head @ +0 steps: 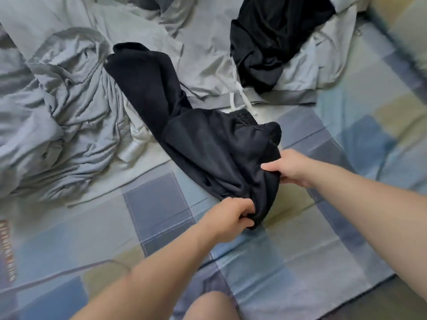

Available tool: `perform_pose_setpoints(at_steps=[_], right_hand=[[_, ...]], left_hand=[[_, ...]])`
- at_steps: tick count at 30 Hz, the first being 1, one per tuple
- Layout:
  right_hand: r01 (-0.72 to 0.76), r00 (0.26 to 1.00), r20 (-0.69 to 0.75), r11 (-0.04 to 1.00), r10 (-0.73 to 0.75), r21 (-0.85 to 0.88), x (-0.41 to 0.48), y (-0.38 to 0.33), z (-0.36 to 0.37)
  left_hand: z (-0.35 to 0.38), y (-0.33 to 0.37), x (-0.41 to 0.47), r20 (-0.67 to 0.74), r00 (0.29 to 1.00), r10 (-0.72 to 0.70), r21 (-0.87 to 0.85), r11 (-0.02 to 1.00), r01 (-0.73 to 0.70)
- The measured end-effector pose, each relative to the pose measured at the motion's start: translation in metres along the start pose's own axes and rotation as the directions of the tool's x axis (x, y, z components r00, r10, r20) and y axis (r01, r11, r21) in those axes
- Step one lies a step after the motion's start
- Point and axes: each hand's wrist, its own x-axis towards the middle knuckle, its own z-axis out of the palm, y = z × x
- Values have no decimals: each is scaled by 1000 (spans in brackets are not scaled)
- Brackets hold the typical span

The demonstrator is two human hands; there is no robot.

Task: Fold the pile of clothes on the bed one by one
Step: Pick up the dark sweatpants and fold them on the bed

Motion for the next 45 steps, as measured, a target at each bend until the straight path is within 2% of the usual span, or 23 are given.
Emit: perform_pose_setpoints(at_steps=[2, 5, 7, 10, 12, 14, 17, 19, 21, 24, 27, 29, 30, 33, 34, 36, 38, 40, 42, 45], right_hand=[[-96, 993, -65, 995, 97, 15, -17, 41, -27], [-248, 951, -173, 966, 257, 75, -45, 102, -71], [-335, 895, -271, 935, 355, 120, -63, 134, -94], [-394, 826, -391, 912, 406, 114, -78, 160, -114], [-396, 805, -496, 917, 326, -39, -79, 159, -115], [-375, 796, -581, 891, 168, -256, -72, 148, -108], [-257, 783, -617, 858, -85, -445, -61, 125, -84], [-136, 799, -531, 777, -280, -615, -51, 104, -64], [26, 847, -355, 698, -396, -715, -36, 79, -42], [211, 868, -143, 613, -476, -761, -6, 42, -7], [269, 897, -56, 642, -439, -718, 30, 7, 24], [237, 946, -15, 727, -323, -645, 46, -7, 40], [207, 964, 4, 737, -267, -644, 51, -9, 46], [176, 978, 50, 669, -203, -722, 47, -8, 63], [167, 982, 57, 690, -180, -705, 42, -4, 62], [175, 984, 129, 792, -122, -585, 20, 0, 66], [155, 976, 206, 891, -71, -426, -19, 6, 69], [159, 974, 215, 907, -78, -391, -70, 10, 71], [237, 964, 205, 895, -169, -377, -131, 9, 72], [329, 936, 209, 918, -285, -223, -225, 4, 67]], left_hand=[[13, 5, 1, -19, 1000, -23, 64, 998, 24], [14, 15, 9, -209, 978, -1, 129, 991, 28], [4, 23, 18, -354, 935, 14, 148, 988, 42], [-18, 25, 33, -504, 861, -64, 234, 950, 208], [-37, 16, 43, -562, 798, -215, 194, 904, 381], [-57, 2, 50, -581, 713, -392, 119, 826, 551], [-86, -21, 61, -586, 565, -581, -62, 728, 683], [-102, -37, 67, -582, 476, -660, -183, 676, 714], [-113, -52, 73, -552, 428, -716, -298, 649, 700], [-120, -74, 81, -493, 441, -750, -500, 659, 562], [-117, -95, 74, -557, 469, -686, -485, 726, 487], [-107, -105, 61, -520, 554, -650, -442, 760, 477], [-98, -109, 53, -467, 608, -642, -425, 766, 483], [-72, -116, 18, -251, 737, -628, -434, 753, 495], [-62, -115, 8, -174, 764, -621, -453, 739, 498], [-50, -100, -29, -77, 766, -639, -532, 676, 510], [-44, -68, -69, -98, 747, -658, -593, 641, 487], [-44, -25, -107, -148, 727, -670, -649, 621, 440], [-48, 22, -144, -193, 705, -682, -694, 603, 393], [-55, 101, -197, -266, 667, -696, -793, 551, 259]])
